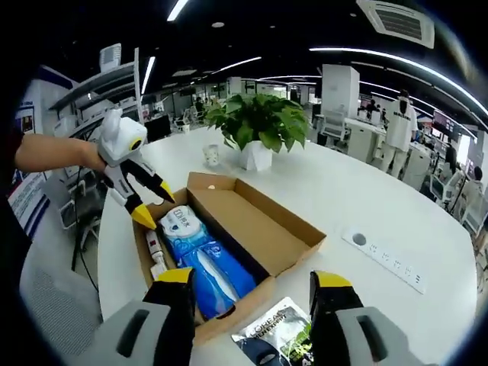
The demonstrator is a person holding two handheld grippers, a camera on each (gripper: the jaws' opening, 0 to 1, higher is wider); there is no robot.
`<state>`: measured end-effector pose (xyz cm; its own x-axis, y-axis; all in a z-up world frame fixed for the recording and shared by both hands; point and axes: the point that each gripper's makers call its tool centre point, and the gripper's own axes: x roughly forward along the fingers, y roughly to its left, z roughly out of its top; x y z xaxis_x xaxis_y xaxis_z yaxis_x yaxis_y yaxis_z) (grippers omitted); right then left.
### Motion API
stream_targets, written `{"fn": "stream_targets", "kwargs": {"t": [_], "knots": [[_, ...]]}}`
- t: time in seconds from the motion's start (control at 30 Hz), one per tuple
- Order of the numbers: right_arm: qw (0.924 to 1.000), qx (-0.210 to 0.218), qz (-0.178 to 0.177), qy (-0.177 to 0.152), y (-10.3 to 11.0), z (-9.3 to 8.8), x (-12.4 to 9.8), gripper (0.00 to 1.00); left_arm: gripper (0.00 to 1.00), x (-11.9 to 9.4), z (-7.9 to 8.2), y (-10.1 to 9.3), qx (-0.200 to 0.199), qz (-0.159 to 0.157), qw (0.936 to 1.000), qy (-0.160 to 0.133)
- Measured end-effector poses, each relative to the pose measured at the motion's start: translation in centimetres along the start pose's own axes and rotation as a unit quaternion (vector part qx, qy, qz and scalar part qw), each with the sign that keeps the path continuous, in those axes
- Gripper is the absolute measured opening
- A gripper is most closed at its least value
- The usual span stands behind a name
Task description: Operate the shoe box by opening the lid, removing the specified soft item, and placing it in the target area until the item is outside and the box remains undamaged.
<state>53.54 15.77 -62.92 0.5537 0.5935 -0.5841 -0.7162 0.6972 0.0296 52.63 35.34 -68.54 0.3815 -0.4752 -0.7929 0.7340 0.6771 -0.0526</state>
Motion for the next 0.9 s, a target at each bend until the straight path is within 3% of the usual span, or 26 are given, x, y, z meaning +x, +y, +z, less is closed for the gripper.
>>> {"fn": "stream_targets", "kwargs": {"t": [0.37,0.73,0.9], "knots": [[0.9986,-0.035,0.039,0.005,3.3,1.8,2.3,0.61,0.50,-0.3,-0.2,0.6,0.076,-0.022,0.9968,0.013],[0.9946,-0.075,0.071,0.012,6.5,2.7,5.3,0.62,0.54,0.0,-0.5,1.2,0.145,-0.047,0.9882,0.017],[0.9931,-0.087,0.077,0.015,7.2,2.7,6.6,0.62,0.55,0.5,-0.6,1.6,0.184,-0.059,0.9808,0.023]]}}
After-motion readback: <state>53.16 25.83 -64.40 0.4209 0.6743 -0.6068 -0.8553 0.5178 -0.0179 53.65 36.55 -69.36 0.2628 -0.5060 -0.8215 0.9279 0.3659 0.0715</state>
